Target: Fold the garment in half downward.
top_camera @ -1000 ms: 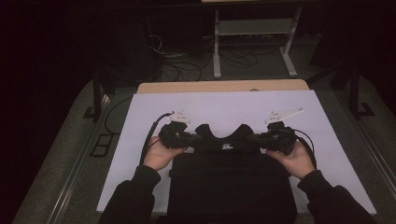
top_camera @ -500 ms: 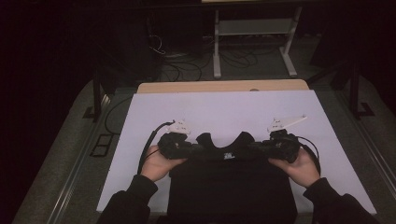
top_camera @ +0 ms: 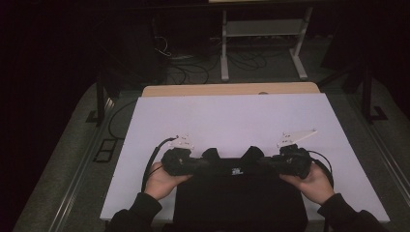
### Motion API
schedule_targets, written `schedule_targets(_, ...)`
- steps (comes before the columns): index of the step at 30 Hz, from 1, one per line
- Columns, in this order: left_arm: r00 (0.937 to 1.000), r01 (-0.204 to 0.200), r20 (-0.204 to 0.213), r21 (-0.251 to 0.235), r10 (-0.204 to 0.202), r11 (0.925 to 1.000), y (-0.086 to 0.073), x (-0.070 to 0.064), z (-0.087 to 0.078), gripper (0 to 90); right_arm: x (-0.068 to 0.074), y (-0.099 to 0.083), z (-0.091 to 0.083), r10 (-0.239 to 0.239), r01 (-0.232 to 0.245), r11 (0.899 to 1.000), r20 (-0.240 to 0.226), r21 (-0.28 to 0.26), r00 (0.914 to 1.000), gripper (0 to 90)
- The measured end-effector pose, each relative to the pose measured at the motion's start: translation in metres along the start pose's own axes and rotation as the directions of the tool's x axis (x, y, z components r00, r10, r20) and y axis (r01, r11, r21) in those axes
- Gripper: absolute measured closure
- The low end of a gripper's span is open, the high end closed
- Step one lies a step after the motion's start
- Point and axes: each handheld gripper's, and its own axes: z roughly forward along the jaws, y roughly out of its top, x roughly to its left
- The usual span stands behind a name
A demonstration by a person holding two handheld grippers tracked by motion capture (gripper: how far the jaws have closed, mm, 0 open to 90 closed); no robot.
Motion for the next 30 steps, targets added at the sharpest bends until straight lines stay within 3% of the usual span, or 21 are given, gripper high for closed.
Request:
schedule_targets(13,0.9992,0.019,0.036,0.009,-0.02,0.9998,-0.016,-0.004,0.006,85.9,0.003,-0.015,0.007,0.013,-0.012,0.999,-0.026,0.031,0.9996,81.8)
schedule_targets(22,0.9984,0.035,0.045,0.024,-0.036,0.9991,-0.024,-0.014,0.003,85.9,0.01,-0.023,0.007,0.009,-0.006,0.999,-0.059,0.05,0.9982,81.7)
schedule_targets(30,0.9974,0.043,0.057,0.017,-0.044,0.9989,-0.03,-0.016,0.002,85.8,0.012,-0.029,0.005,0.022,-0.018,0.998,-0.067,0.053,0.9975,81.7)
